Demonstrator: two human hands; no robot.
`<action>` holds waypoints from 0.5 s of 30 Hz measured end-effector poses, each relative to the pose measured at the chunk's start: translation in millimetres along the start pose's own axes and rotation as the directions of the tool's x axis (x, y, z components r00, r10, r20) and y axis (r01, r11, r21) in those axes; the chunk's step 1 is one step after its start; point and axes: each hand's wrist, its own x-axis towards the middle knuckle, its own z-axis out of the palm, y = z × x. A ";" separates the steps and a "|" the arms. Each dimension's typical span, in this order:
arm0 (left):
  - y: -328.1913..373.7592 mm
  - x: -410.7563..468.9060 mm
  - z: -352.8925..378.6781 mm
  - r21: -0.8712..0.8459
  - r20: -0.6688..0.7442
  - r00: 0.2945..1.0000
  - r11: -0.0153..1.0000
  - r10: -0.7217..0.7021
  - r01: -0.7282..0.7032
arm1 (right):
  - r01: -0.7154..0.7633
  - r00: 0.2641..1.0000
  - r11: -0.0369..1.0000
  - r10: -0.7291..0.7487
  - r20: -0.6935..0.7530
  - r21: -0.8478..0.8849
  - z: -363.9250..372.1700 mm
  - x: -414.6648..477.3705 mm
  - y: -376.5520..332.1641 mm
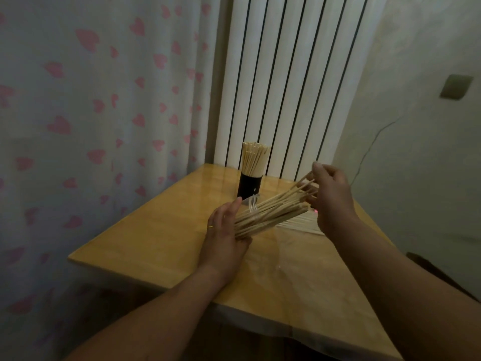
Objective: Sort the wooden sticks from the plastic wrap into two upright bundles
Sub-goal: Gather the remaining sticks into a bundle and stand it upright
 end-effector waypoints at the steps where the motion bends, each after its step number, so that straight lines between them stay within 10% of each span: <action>1: 0.1 0.2 0.0 0.001 0.000 1.000 1.000 0.002 -0.002 | 0.055 0.998 0.997 -0.055 -0.009 -0.051 1.6 -2.4 -1.5; 7: 0.9 -0.2 -1.5 -0.013 -0.005 1.000 1.000 0.002 -0.002 | 0.131 0.990 0.937 -0.105 0.096 -0.323 9.5 -12.7 7.8; 15: 0.8 0.2 -0.7 -0.024 -0.017 1.000 1.000 -0.015 0.015 | 0.210 0.956 0.960 -0.241 -0.166 -0.187 -0.5 0.1 -14.3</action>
